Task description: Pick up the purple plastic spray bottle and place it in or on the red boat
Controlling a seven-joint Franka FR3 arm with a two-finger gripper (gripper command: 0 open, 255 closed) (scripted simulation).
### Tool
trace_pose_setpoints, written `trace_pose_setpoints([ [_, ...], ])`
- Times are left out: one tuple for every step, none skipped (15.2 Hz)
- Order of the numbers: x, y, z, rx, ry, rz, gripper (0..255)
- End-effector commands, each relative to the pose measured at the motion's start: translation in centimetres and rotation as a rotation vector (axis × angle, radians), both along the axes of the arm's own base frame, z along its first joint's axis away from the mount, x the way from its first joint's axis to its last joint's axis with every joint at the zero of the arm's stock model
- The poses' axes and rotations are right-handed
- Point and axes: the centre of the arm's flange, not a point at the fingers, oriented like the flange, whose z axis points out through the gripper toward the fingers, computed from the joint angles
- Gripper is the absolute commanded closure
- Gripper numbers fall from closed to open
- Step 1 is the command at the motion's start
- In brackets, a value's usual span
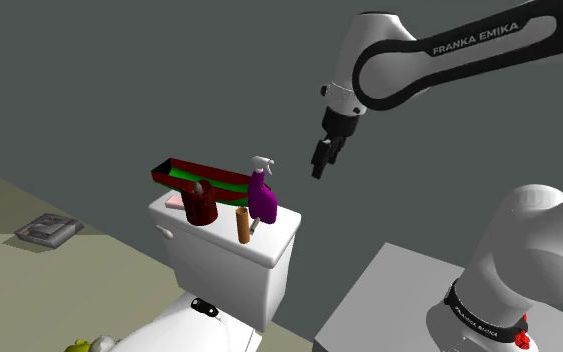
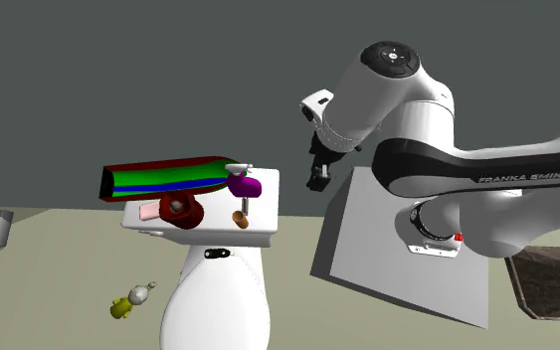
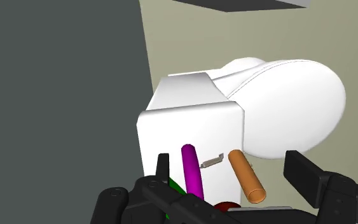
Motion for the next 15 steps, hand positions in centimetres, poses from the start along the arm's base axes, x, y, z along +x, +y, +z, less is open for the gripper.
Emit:
trace_pose_setpoints([
  [1.5, 0.0, -2.2, 0.003, -0.034, 0.019, 0],
  [2.2, 0.1, -3.2, 0.005, -0.048, 0.028, 0],
  [2.9, 0.2, -4.2, 0.006, -0.062, 0.038, 0],
  [3.6, 0.3, -5.1, 0.008, -0.076, 0.047, 0],
  [4.4, 0.4, -6.1, 0.009, -0.090, 0.057, 0],
  [5.1, 0.5, -7.1, 0.011, -0.104, 0.066, 0],
  [5.9, 0.7, -8.0, 0.013, -0.118, 0.075, 0],
  [6.7, 0.8, -8.9, 0.014, -0.133, 0.085, 0],
  [7.5, 0.9, -9.9, 0.016, -0.147, 0.094, 0],
  [8.3, 1.1, -10.8, 0.018, -0.161, 0.104, 0],
  [9.1, 1.2, -11.7, 0.019, -0.175, 0.113, 0],
  [9.9, 1.4, -12.5, 0.021, -0.189, 0.123, 0],
  [10.8, 1.6, -13.4, 0.022, -0.203, 0.132, 0],
  [10.9, 1.6, -13.6, 0.023, -0.206, 0.134, 0],
  [11.1, 1.7, -14.1, 0.023, -0.206, 0.134, 0],
])
